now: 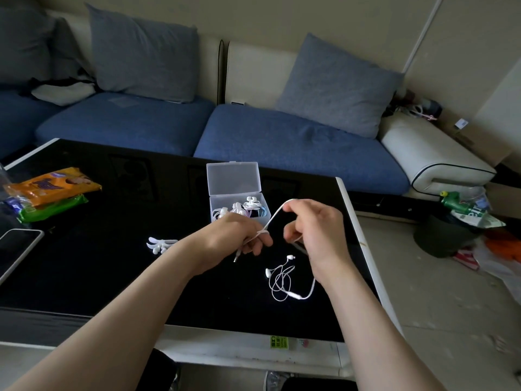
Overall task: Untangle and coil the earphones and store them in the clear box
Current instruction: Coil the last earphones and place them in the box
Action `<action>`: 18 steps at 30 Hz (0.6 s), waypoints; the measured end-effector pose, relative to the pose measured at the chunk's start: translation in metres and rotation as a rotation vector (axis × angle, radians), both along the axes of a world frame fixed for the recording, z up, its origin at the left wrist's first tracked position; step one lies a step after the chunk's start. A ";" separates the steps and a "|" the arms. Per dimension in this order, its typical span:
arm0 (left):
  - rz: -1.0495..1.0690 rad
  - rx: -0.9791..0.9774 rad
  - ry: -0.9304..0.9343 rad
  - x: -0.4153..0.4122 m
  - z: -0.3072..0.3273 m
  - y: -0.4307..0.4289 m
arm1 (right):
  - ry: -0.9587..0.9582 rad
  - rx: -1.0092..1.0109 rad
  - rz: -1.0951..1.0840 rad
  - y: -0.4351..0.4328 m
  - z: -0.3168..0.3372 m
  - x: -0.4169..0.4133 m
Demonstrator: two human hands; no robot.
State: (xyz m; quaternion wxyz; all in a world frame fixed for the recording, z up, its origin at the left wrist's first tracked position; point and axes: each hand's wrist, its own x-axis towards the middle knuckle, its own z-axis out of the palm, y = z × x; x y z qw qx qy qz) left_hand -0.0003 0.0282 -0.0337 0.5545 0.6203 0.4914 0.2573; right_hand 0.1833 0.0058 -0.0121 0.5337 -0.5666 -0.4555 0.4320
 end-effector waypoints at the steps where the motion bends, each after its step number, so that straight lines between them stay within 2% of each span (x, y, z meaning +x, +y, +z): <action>1: -0.003 -0.048 -0.094 0.001 0.003 -0.003 | 0.068 -0.034 -0.042 0.002 -0.001 0.002; 3: -0.008 -0.138 -0.299 0.003 0.010 -0.006 | 0.203 -0.090 -0.096 0.007 -0.006 0.007; 4: -0.013 -0.153 -0.376 0.003 0.013 -0.007 | 0.196 -0.113 -0.122 0.011 -0.010 0.010; 7: -0.063 -0.118 -0.489 0.002 0.013 -0.007 | 0.014 -0.191 -0.138 0.013 -0.021 0.015; 9: -0.062 -0.093 -0.518 0.002 0.012 -0.008 | -0.158 -0.256 -0.046 0.010 -0.024 0.013; 12: 0.071 -0.069 -0.558 0.006 0.010 -0.005 | -0.434 -0.259 0.158 0.004 -0.026 0.004; 14: 0.192 0.006 -0.520 0.005 0.005 -0.001 | -0.515 -0.242 0.302 0.000 -0.025 -0.002; 18: 0.288 0.254 -0.196 0.004 -0.004 0.001 | -0.605 -0.136 0.498 -0.010 -0.020 -0.016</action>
